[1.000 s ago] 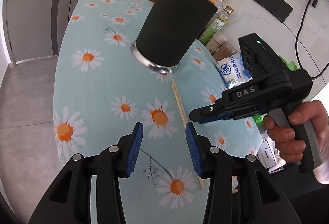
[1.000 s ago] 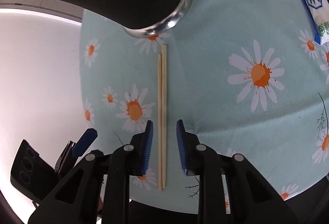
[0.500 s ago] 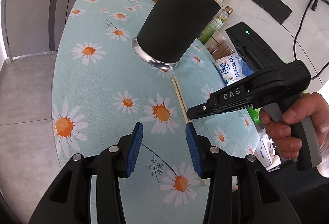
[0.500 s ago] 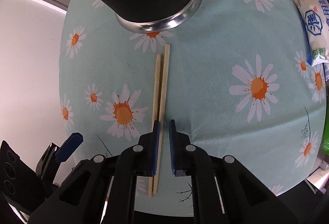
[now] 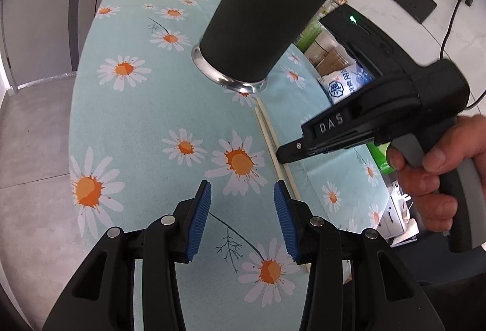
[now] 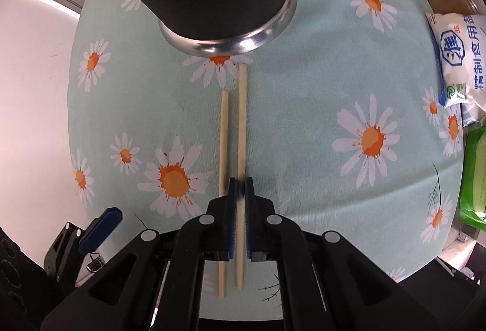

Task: Organize utensils
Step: 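Grasp one chopstick with the right tool while the left tool approaches the last one, then grasp the last wooden chopstick with the left tool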

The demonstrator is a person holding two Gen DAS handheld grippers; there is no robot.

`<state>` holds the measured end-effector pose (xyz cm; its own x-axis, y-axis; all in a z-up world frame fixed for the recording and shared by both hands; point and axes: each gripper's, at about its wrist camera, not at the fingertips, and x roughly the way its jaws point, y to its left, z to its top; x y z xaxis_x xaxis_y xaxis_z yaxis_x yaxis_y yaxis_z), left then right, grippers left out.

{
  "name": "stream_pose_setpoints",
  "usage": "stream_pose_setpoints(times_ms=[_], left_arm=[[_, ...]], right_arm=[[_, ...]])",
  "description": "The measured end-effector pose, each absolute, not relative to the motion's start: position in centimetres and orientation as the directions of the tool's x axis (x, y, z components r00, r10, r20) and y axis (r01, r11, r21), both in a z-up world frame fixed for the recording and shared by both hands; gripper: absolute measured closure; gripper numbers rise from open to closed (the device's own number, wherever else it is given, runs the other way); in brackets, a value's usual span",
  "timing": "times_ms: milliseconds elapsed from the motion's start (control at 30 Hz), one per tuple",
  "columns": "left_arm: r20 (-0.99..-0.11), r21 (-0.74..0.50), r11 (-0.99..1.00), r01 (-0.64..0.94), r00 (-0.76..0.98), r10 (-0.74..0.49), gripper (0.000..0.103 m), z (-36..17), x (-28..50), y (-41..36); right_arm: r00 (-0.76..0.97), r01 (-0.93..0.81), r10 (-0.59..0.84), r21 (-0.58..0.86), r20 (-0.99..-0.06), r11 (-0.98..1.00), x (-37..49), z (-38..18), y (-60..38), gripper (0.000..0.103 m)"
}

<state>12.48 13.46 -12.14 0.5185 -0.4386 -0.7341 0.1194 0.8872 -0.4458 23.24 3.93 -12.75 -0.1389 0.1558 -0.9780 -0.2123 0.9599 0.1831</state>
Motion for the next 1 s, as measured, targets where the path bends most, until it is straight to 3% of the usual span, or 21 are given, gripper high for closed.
stream_pose_setpoints(times_ms=[400,800,867,1000], left_arm=[[-0.781,-0.402,0.910,0.105,0.480,-0.401,0.062,-12.1,13.0,11.2],[-0.878,-0.248,0.967,0.057,0.409,-0.249,0.064,-11.7,15.7,5.9],[-0.895,-0.233,0.972,0.036,0.383,-0.229,0.072,-12.0,16.3,5.2],[-0.931,-0.191,0.981,-0.029,0.322,-0.172,0.077,-12.9,17.7,4.3]], right_arm=[[-0.133,-0.232,0.247,0.272,-0.960,0.934,24.5,-12.6,-0.5,0.098],[-0.103,-0.281,0.389,0.401,-0.916,0.872,26.4,-9.9,-7.5,0.098],[-0.107,-0.285,0.415,0.427,-0.904,0.858,26.8,-9.7,-9.1,0.098],[-0.127,-0.288,0.451,0.467,-0.884,0.836,26.4,-9.7,-11.1,0.098]])
